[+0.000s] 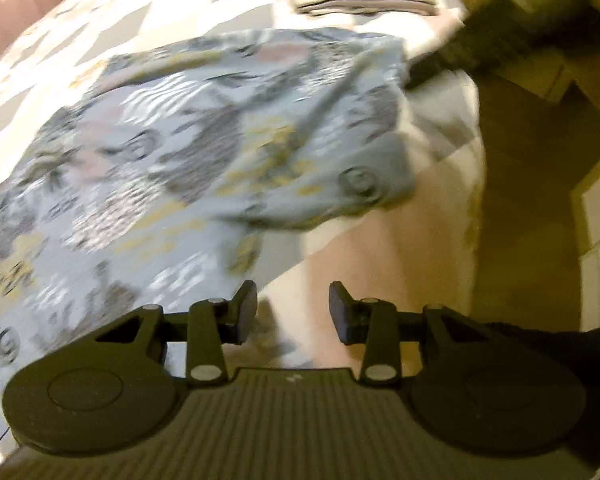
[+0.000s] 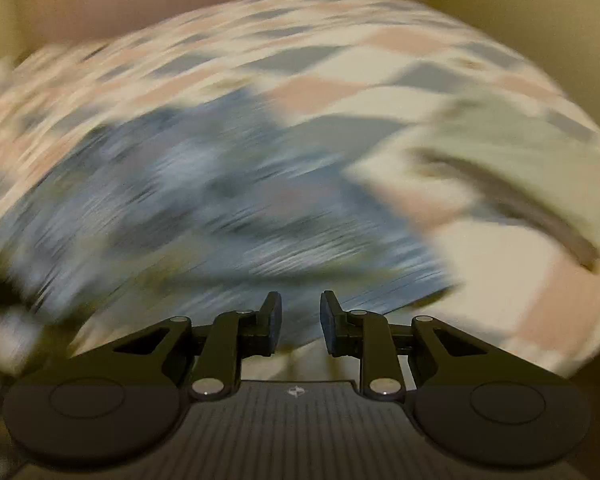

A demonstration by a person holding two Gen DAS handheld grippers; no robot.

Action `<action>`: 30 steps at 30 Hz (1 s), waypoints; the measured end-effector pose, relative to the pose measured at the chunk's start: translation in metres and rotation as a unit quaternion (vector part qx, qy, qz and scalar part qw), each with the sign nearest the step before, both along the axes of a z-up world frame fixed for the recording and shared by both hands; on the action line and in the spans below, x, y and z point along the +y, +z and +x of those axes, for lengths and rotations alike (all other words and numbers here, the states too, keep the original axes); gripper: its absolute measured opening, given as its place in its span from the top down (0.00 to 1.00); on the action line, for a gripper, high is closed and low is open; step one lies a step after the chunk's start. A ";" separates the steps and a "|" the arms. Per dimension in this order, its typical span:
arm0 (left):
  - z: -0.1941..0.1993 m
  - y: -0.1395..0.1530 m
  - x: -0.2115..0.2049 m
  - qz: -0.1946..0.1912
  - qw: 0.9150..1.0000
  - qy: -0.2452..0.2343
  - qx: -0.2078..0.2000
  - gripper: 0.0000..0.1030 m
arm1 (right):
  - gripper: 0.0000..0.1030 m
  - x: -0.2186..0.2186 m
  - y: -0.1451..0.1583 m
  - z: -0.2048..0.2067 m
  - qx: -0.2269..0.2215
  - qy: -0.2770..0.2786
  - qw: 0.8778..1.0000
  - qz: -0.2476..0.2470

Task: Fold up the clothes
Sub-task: 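Smooth the laid-out pants flat with the left gripper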

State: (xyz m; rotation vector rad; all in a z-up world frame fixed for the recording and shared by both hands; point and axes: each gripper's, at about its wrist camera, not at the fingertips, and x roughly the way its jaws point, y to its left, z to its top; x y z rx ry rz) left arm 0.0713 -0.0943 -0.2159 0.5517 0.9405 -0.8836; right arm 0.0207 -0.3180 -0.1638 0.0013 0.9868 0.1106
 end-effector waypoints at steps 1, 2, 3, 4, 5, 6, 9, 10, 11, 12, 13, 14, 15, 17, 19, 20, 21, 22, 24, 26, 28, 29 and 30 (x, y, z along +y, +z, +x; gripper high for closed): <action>0.001 0.000 0.007 0.003 1.000 0.005 -0.005 0.67 | 0.75 0.017 -0.003 -0.006 0.003 0.031 1.000 -0.006; 0.003 -0.001 0.013 0.006 1.000 0.010 -0.011 0.67 | 0.73 0.033 -0.006 -0.011 0.005 0.060 0.998 -0.013; 0.004 -0.001 0.019 0.008 1.000 0.013 -0.016 0.67 | 0.72 0.048 -0.011 -0.015 0.007 0.089 0.996 -0.026; 0.004 -0.002 0.022 0.009 1.000 0.014 -0.021 0.67 | 0.67 0.060 -0.016 -0.018 0.008 0.113 0.992 -0.046; 0.003 -0.003 0.027 0.010 1.000 0.016 -0.025 0.67 | 0.65 0.069 -0.022 -0.020 0.010 0.132 0.989 -0.068; 0.003 -0.003 0.030 0.009 0.999 0.018 -0.028 0.67 | 0.64 0.077 -0.027 -0.022 0.011 0.150 0.984 -0.091; 0.001 -0.003 0.037 0.005 0.999 0.027 -0.034 0.66 | 0.63 0.096 -0.043 -0.025 0.009 0.191 0.970 -0.148; 0.000 -0.003 0.039 0.004 0.999 0.028 -0.035 0.66 | 0.63 0.100 -0.048 -0.026 0.006 0.200 0.966 -0.164; -0.003 -0.003 0.040 0.003 0.999 0.029 -0.035 0.66 | 0.67 0.102 -0.052 -0.026 0.004 0.205 0.963 -0.172; -0.005 -0.003 0.041 0.002 0.999 0.029 -0.036 0.66 | 0.73 0.101 -0.053 -0.024 0.007 0.200 0.966 -0.165; -0.006 -0.004 0.041 0.002 0.999 0.028 -0.035 0.66 | 0.94 0.098 -0.051 -0.021 0.013 0.189 0.970 -0.150; -0.008 -0.003 0.042 0.001 0.999 0.028 -0.034 0.66 | 0.98 0.095 -0.050 -0.019 0.020 0.178 0.975 -0.134; -0.010 -0.002 0.042 0.000 0.999 0.028 -0.033 0.66 | 0.98 0.090 -0.045 -0.016 0.028 0.161 0.980 -0.109; -0.014 -0.001 0.044 -0.003 0.999 0.027 -0.031 0.65 | 0.98 0.072 -0.031 -0.013 0.051 0.108 0.993 -0.013; -0.017 0.001 0.045 -0.003 0.999 0.025 -0.031 0.65 | 0.98 0.072 -0.029 -0.014 0.053 0.104 0.993 0.001; -0.017 0.002 0.046 -0.003 0.999 0.025 -0.031 0.65 | 0.98 0.074 -0.030 -0.015 0.050 0.109 0.993 -0.005; -0.018 0.002 0.046 -0.003 0.999 0.025 -0.030 0.65 | 0.98 0.077 -0.031 -0.016 0.048 0.115 0.992 -0.012; -0.018 0.002 0.047 -0.003 0.999 0.026 -0.031 0.65 | 0.97 0.080 -0.032 -0.017 0.045 0.120 0.992 -0.018; -0.019 0.004 0.049 -0.001 0.999 0.029 -0.034 0.64 | 0.93 0.086 -0.033 -0.019 0.040 0.131 0.990 -0.031; -0.019 0.004 0.052 0.001 0.999 0.032 -0.038 0.63 | 0.79 0.091 -0.035 -0.021 0.034 0.142 0.988 -0.044; -0.019 0.002 0.056 0.006 0.999 0.034 -0.040 0.62 | 0.68 0.097 -0.036 -0.022 0.029 0.153 0.986 -0.057; -0.018 0.000 0.057 0.008 0.999 0.036 -0.038 0.62 | 0.68 0.099 -0.037 -0.023 0.026 0.158 0.985 -0.063; -0.018 -0.001 0.059 0.009 0.999 0.037 -0.035 0.62 | 0.68 0.102 -0.038 -0.024 0.024 0.164 0.984 -0.070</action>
